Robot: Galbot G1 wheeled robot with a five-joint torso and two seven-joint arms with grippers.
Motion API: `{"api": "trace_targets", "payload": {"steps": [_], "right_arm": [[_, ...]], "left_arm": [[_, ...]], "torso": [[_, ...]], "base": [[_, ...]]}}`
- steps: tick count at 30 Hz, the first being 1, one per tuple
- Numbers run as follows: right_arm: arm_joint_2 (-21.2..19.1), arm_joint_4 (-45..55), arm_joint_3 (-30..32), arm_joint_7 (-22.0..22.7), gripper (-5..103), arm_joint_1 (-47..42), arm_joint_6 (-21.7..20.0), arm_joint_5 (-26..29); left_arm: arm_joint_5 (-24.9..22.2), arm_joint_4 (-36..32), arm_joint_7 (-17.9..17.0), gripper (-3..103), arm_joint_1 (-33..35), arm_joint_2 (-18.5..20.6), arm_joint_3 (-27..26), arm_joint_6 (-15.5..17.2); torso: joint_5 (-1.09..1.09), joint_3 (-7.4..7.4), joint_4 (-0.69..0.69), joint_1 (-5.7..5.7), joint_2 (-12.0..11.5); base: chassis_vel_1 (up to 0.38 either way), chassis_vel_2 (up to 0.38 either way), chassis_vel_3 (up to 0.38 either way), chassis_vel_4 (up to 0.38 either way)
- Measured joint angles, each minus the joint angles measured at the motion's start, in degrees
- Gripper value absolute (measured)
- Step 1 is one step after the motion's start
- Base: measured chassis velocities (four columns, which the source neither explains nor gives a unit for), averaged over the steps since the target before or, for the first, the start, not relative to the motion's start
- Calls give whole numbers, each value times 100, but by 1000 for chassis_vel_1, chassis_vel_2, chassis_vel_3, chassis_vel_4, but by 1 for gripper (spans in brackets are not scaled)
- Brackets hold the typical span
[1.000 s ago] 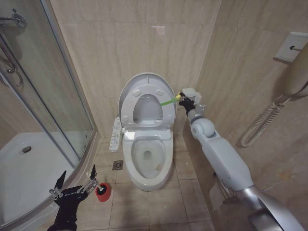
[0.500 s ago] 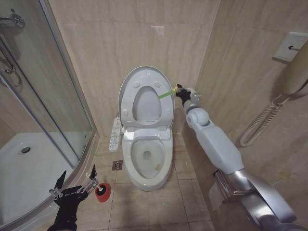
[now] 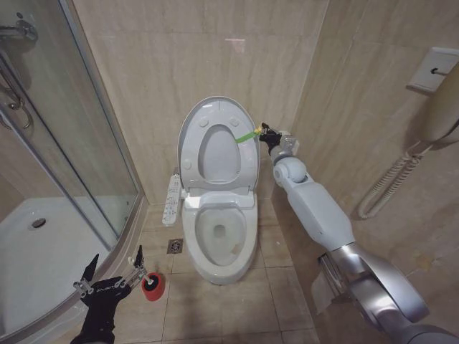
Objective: Open the toilet lid, clean the toilet bowl with a toilet brush, close the toilet lid, and flush.
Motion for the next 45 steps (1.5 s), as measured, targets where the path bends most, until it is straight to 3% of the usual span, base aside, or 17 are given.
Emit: {"api": "trace_targets", "payload": {"steps": [20,38,39,45], "right_arm": [[-53,-462,22,-32,0,197,101,0],[-387,102,65,65,0,-188,-25,113],[-423,171,77,65,21,-242,-32,120],[-537,425,111,69,21,-440,-72,161]], "left_arm": [[0,0,0,100,0,0,0,0],[0,0,0,100,0,0,0,0],[0,0,0,100,0,0,0,0],[0,0,0,100,0,0,0,0]], "torso": [[0,0,0,0,0],[1,0,-2,0,0],[1,0,-2,0,0],[1,0,-3,0,0]], "base": [[0,0,0,0],[0,0,0,0],[0,0,0,0],[0,0,0,0]]}}
